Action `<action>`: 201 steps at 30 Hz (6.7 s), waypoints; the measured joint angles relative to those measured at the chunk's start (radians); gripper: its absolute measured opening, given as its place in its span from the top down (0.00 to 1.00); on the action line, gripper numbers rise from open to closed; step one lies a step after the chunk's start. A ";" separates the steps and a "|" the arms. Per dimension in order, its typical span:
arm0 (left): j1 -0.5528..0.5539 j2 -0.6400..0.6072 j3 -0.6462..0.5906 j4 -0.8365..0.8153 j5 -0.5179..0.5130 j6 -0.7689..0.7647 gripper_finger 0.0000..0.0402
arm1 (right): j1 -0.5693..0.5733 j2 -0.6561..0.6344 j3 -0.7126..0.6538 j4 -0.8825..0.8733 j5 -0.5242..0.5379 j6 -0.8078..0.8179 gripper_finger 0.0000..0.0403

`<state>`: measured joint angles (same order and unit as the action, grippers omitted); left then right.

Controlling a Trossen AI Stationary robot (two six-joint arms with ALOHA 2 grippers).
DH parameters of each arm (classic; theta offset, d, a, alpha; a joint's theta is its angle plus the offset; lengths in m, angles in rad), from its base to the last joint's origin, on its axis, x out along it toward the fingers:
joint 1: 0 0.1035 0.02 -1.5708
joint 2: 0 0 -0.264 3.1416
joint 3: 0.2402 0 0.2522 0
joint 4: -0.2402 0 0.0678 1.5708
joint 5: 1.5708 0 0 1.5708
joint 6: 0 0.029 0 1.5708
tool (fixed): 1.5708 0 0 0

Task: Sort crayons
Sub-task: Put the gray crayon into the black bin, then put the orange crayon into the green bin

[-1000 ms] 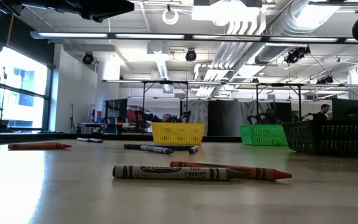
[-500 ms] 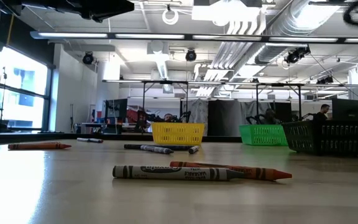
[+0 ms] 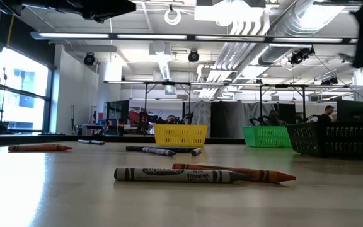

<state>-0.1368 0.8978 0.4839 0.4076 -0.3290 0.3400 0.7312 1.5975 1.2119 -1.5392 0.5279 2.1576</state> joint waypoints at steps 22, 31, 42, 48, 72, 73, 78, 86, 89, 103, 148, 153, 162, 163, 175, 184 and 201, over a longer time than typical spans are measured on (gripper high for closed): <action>0.001 0.000 0.000 -0.027 0.001 0.002 0.98 | -0.234 0.000 -0.293 0.177 0.017 -0.152 0.97; 0.001 0.000 0.000 -0.030 -0.001 0.002 0.98 | -0.234 -0.001 -0.292 0.175 0.005 -0.161 0.79; 0.001 0.000 0.000 -0.052 -0.001 0.000 0.98 | -0.214 -0.003 -0.098 0.053 -0.136 -0.253 0.72; 0.001 0.000 0.000 -0.063 -0.001 -0.025 0.98 | -0.170 -0.002 0.123 0.175 -0.227 -0.362 0.72; 0.001 0.000 0.000 -0.119 0.000 -0.103 0.98 | 0.010 0.295 0.186 0.631 -0.820 -0.280 0.72; 0.000 0.000 0.000 -0.119 0.000 -0.103 0.98 | 0.012 0.300 0.186 0.640 -0.823 -0.281 0.72; 0.000 0.000 0.000 -0.119 0.000 -0.104 0.98 | 0.018 0.326 0.186 0.643 -0.825 -0.282 0.72; 0.001 0.000 0.000 -0.119 0.000 -0.104 0.98 | 0.022 0.374 0.186 0.640 -0.829 -0.322 0.72; 0.001 0.000 0.000 -0.119 0.000 -0.104 0.98 | 0.022 0.384 0.186 0.633 -0.832 -0.340 0.72; 0.001 0.000 0.000 -0.120 0.000 -0.104 0.98 | 0.029 0.421 0.179 0.647 -0.872 -0.332 0.72; 0.001 0.000 0.000 -0.115 0.000 -0.102 0.98 | -0.145 0.035 0.142 0.094 0.197 -0.386 1.00; 0.001 0.000 0.000 -0.078 0.000 -0.031 0.98 | -0.298 -0.020 0.136 -0.026 0.427 -0.472 1.00; 0.007 0.000 0.000 0.060 -0.048 0.118 0.98 | -0.653 -0.042 0.133 -0.023 0.504 -0.799 1.00; 0.010 0.000 0.000 0.076 -0.052 0.126 0.98 | -0.692 -0.042 0.133 -0.019 0.492 -0.827 1.00; 0.117 0.000 0.000 0.207 -0.061 0.250 0.98 | -0.993 -0.040 -0.049 0.352 0.393 -1.176 1.00; 0.183 0.000 0.000 0.199 -0.061 0.256 0.98 | -1.113 -0.040 -0.232 0.803 0.273 -1.393 1.00; 0.226 0.000 0.000 0.194 -0.060 0.248 0.98 | -1.183 -0.041 -0.331 0.998 0.174 -1.434 0.91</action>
<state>0.0887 0.8974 0.4835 0.6015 -0.3893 0.5880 -0.4519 1.5564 0.8814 -0.5409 0.7021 0.7238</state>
